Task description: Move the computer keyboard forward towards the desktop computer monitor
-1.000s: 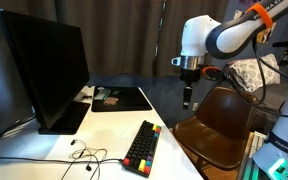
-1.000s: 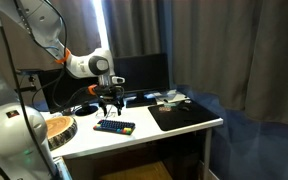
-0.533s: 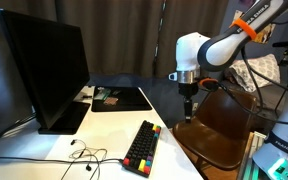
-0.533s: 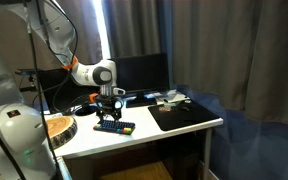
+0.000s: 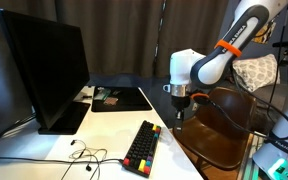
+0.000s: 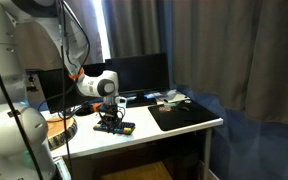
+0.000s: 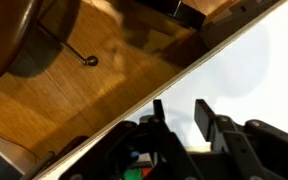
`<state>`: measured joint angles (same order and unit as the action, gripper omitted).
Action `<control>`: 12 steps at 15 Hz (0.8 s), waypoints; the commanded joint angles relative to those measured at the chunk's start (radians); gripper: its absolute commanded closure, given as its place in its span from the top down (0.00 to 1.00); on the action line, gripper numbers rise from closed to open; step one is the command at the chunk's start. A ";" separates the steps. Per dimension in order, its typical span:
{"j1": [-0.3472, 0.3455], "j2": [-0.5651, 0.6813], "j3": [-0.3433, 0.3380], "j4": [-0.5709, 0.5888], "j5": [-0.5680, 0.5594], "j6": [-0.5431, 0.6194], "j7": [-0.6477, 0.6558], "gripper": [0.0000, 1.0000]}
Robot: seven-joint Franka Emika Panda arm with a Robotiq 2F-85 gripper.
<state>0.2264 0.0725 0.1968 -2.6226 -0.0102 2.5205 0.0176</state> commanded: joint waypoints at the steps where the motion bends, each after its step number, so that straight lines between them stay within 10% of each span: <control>1: 0.008 0.080 -0.015 0.033 -0.122 0.104 0.142 0.10; 12: 0.102 0.240 -0.156 0.092 -0.400 0.332 0.459 0.00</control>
<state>0.2812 0.2531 0.0914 -2.5657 -0.3256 2.8037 0.3895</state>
